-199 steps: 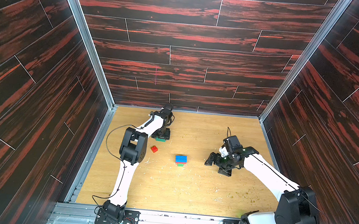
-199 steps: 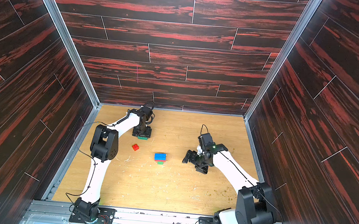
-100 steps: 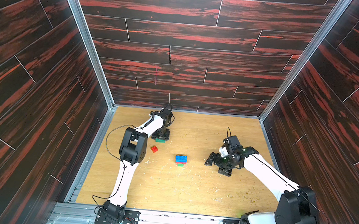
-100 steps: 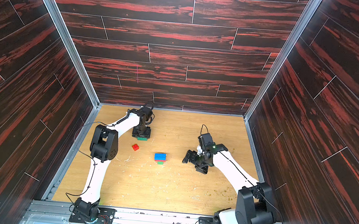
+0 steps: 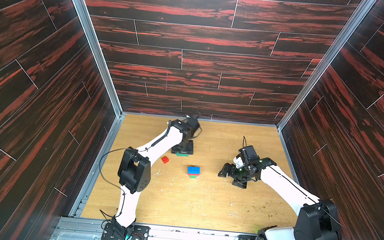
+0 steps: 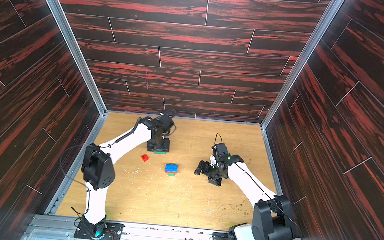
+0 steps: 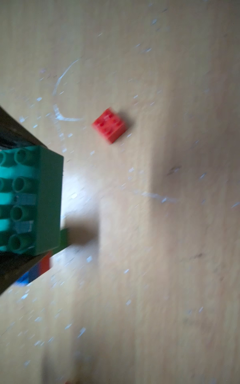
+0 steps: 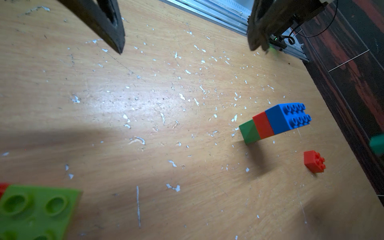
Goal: Assemble a carrot with lego
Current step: Assemble the lego brick with the lego brick.
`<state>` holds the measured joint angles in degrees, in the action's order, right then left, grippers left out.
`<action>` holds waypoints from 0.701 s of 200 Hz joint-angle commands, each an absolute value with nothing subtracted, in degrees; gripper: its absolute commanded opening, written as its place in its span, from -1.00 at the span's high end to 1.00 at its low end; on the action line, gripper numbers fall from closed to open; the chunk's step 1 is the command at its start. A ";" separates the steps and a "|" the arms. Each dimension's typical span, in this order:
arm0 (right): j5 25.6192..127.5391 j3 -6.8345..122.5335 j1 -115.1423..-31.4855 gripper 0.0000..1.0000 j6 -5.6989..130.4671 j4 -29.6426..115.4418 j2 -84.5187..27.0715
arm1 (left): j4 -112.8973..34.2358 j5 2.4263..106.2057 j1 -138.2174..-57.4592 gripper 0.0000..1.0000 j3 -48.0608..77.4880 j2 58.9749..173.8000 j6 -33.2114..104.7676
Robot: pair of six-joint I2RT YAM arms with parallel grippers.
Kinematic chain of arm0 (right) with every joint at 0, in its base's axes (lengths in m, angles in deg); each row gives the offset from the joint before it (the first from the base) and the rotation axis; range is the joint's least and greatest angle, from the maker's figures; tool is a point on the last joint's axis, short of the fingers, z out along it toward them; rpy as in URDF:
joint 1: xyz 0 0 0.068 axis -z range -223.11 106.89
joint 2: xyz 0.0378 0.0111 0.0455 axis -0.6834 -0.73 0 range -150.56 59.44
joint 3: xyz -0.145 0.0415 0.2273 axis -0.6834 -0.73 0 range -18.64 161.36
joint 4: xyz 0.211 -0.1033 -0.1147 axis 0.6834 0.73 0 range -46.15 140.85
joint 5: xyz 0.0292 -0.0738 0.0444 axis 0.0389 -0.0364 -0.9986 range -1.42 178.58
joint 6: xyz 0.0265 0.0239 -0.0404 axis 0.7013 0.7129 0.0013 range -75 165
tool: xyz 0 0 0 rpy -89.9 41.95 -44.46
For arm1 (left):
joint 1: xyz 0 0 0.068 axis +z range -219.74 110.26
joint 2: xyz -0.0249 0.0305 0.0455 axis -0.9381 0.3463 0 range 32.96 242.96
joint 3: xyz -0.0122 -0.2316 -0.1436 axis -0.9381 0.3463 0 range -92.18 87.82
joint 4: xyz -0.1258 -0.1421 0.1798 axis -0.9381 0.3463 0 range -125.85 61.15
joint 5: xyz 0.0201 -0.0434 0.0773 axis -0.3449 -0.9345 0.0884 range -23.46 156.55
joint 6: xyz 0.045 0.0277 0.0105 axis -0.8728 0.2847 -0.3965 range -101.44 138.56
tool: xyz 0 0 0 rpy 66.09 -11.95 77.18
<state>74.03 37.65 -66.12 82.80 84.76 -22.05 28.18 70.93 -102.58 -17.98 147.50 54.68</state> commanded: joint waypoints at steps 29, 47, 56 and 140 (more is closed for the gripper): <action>72.24 35.58 -65.94 -0.87 81.48 83.51 -22.23 | 30.30 69.39 -108.69 0.29 -15.37 143.77 65.06; 72.14 35.15 -65.95 -0.87 81.32 83.42 -22.04 | 29.98 68.92 -110.30 0.29 -15.71 144.78 66.26; 72.17 34.97 -65.93 -0.87 81.21 83.49 -21.87 | 29.89 68.83 -110.76 0.29 -15.89 145.38 66.74; 72.13 34.49 -65.90 -0.87 81.41 83.09 -21.77 | 28.55 70.02 -112.78 0.32 -15.19 148.32 68.92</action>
<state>72.66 35.05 -66.12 81.90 83.03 -22.03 28.77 68.72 -112.26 -15.99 147.26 67.27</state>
